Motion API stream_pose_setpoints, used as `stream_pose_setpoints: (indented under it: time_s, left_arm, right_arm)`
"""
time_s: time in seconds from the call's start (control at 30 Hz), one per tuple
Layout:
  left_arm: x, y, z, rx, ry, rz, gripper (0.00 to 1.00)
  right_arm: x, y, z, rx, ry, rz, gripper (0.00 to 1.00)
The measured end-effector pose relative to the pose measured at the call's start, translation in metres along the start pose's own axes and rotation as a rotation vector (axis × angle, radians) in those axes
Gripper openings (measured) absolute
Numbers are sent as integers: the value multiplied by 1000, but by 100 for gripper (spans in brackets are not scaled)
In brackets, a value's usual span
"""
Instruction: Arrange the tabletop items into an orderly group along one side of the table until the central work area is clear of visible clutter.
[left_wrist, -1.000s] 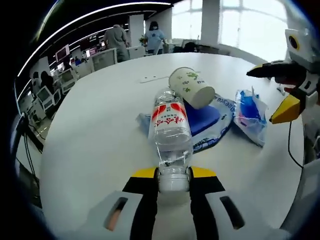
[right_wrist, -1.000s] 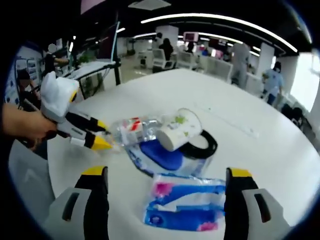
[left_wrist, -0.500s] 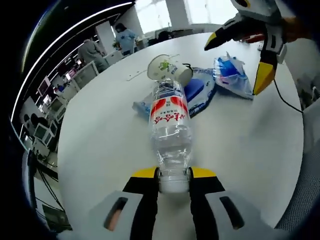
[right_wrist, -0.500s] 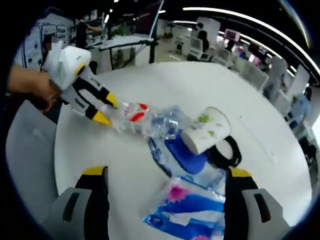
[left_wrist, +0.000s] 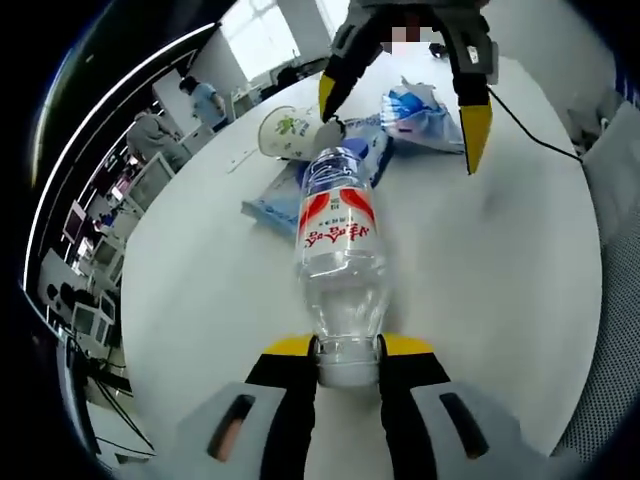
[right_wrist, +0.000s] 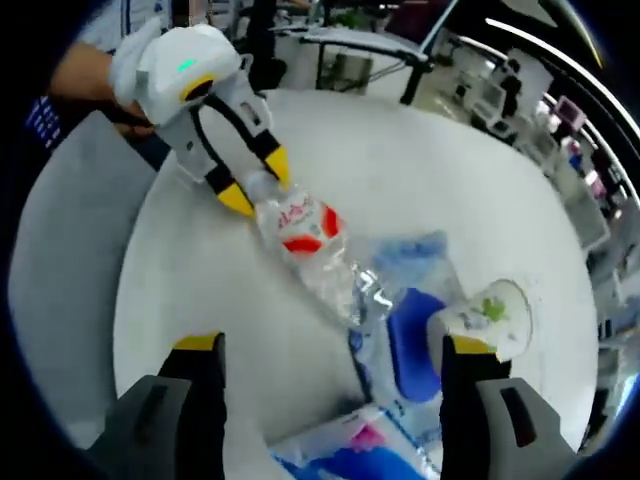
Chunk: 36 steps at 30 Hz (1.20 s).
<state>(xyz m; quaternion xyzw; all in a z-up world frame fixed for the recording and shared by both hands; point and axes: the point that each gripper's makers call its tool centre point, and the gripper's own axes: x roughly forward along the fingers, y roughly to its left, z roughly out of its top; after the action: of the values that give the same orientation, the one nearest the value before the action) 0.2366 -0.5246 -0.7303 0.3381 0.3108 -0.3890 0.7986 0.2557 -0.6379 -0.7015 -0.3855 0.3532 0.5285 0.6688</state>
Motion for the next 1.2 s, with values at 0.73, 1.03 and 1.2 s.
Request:
stream_pose_setpoints:
  time_s: [0.73, 1.03, 1.2]
  left_arm:
    - [-7, 18, 17, 297, -13, -5, 22]
    - [-14, 19, 28, 346, -42, -24, 22]
    - [-17, 19, 32, 346, -58, -32, 22]
  right_arm:
    - [50, 0, 30, -358, 146, 153, 53]
    - [57, -1, 31, -474, 155, 90, 40]
    - [55, -2, 32, -480, 135, 49, 40]
